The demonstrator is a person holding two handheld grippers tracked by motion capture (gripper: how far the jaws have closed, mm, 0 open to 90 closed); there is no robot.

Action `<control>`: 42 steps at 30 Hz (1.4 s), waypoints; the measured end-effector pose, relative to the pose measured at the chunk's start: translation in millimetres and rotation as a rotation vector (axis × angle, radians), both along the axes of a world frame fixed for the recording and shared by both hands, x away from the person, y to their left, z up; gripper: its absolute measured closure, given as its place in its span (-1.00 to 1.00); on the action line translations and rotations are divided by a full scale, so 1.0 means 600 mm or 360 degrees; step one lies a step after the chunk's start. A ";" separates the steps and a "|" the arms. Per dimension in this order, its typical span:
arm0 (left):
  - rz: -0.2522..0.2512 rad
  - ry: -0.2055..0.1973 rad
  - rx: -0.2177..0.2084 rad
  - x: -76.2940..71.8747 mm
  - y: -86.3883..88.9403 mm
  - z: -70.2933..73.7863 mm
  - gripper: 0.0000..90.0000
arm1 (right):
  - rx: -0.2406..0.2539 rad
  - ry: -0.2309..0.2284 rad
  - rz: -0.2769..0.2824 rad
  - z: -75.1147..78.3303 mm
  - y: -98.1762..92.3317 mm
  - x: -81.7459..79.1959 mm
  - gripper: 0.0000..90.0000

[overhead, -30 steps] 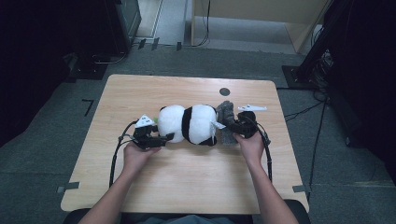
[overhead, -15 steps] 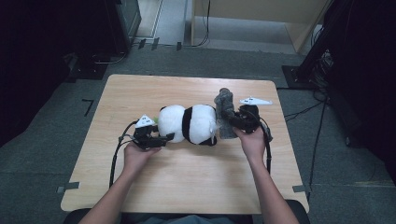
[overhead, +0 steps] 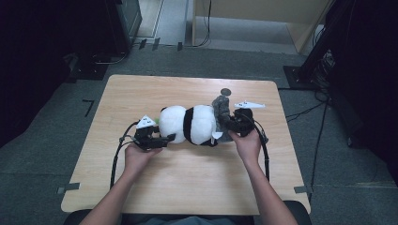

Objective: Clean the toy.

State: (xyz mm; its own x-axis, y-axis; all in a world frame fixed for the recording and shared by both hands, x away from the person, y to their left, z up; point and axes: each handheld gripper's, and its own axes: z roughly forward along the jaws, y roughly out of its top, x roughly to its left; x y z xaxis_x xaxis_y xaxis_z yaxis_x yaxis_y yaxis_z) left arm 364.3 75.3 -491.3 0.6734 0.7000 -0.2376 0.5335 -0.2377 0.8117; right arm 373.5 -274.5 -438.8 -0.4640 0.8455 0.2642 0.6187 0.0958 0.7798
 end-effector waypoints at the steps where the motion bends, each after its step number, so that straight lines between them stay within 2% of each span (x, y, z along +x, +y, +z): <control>1: 0.0001 0.0001 -0.0002 0.000 0.000 0.000 -0.37 | -0.0007 0.0017 -0.0004 -0.005 0.000 0.002 0.66; 7: -0.0001 0.0006 -0.0003 0.001 0.002 -0.001 -0.37 | -0.0047 0.0119 -0.0014 -0.042 0.005 0.006 0.67; 9: 0.0000 0.0008 -0.0004 0.001 0.003 -0.001 -0.37 | -0.0070 0.0175 -0.0010 -0.056 0.011 0.009 0.67; 11: 0.0005 0.0012 -0.0009 0.001 0.003 0.000 -0.38 | -0.0106 0.0196 0.0005 -0.064 0.015 0.013 0.67; 14: 0.0011 0.0014 -0.0017 0.001 0.003 0.000 -0.38 | -0.0162 0.0210 0.0029 -0.072 0.016 0.019 0.67; 20: 0.0009 0.0015 -0.0021 0.001 0.004 -0.001 -0.38 | -0.0152 0.0231 0.0030 -0.069 0.006 0.021 0.67; 25: 0.0007 0.0020 -0.0020 0.001 0.005 -0.001 -0.39 | -0.0150 0.0237 -0.0003 -0.054 -0.013 0.016 0.69; 31: 0.0007 0.0020 -0.0030 0.002 0.005 -0.001 -0.39 | -0.0100 0.0187 -0.0016 -0.026 -0.033 0.007 0.68; 37: 0.0005 0.0025 -0.0025 0.001 0.005 -0.001 -0.39 | -0.0092 0.0072 0.0028 0.031 -0.028 -0.006 0.69; 40: 0.0007 0.0025 -0.0031 0.001 0.005 -0.001 -0.39 | -0.0066 0.0025 0.0085 0.065 -0.019 -0.013 0.69; 42: 0.0008 0.0028 -0.0028 0.001 0.005 0.000 -0.39 | -0.0008 0.0023 0.0158 0.089 -0.008 -0.014 0.69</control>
State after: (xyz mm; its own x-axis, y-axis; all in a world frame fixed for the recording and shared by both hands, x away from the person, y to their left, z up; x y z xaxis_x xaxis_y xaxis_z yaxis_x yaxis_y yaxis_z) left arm 364.8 78.4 -491.5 0.6655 0.6991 -0.2616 0.5488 -0.2207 0.8063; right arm 364.9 -279.5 -385.6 -0.5416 0.7970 0.2672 0.6169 0.1610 0.7704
